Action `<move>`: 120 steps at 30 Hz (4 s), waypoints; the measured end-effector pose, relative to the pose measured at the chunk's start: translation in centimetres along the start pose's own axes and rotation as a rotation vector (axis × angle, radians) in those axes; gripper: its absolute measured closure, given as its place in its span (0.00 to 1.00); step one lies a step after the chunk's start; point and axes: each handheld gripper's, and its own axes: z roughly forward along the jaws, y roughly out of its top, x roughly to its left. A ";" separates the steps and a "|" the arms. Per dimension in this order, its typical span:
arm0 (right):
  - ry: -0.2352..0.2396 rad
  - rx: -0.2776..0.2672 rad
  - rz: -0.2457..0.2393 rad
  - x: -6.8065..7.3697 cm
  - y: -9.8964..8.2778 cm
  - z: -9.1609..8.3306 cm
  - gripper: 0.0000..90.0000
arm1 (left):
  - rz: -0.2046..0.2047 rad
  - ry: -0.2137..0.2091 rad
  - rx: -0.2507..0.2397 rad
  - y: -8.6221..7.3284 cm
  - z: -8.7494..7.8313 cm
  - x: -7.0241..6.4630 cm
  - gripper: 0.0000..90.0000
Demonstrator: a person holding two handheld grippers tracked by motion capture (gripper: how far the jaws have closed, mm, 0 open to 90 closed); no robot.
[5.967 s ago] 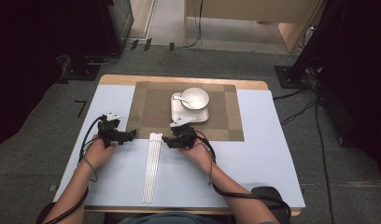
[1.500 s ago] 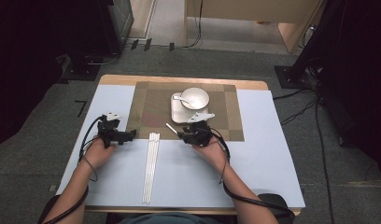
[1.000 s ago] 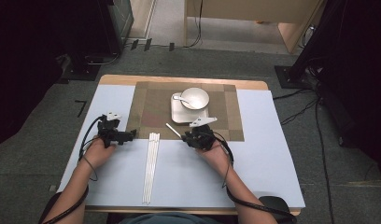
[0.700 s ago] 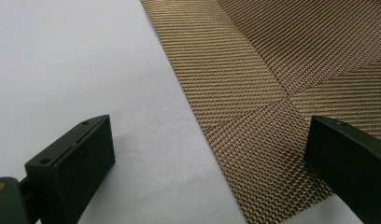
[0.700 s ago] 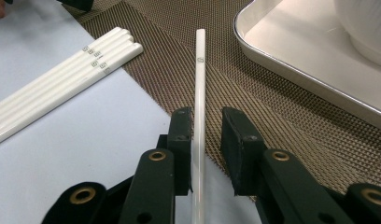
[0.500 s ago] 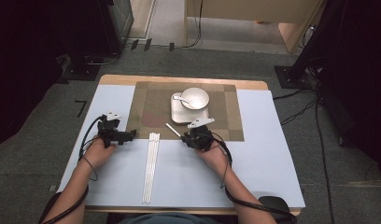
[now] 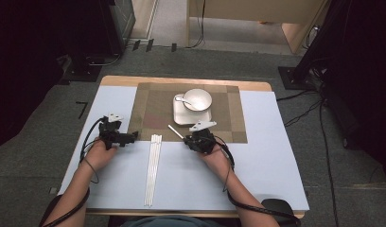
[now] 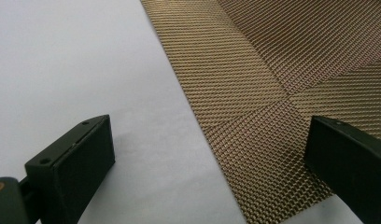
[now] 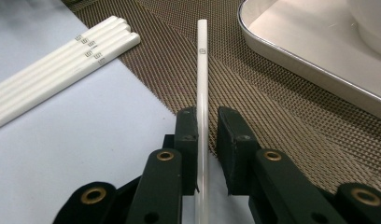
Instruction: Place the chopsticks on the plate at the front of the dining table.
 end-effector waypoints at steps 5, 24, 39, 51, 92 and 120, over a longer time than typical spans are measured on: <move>-0.020 -0.014 -0.026 0.1 -0.2 0.0 0.93 | 0.000 0.000 0.000 0.0 0.0 0.0 0.02; 0.034 -0.019 0.055 -0.8 1.2 -1.3 0.95 | 0.000 0.000 0.002 0.0 0.0 0.0 0.02; 0.033 -0.044 0.031 -0.5 1.9 -1.9 0.95 | -0.001 -0.001 0.002 0.0 0.0 0.0 0.02; 0.023 0.010 0.009 -0.6 0.7 0.0 0.95 | -0.001 -0.001 0.003 0.0 0.0 0.0 0.02; 0.052 -0.012 0.009 -1.1 0.9 -1.2 0.95 | 0.000 0.000 0.002 0.0 0.0 0.0 0.02; 0.034 -0.041 -0.017 -2.9 4.3 0.9 0.95 | -0.001 0.001 -0.001 0.0 0.0 0.0 0.01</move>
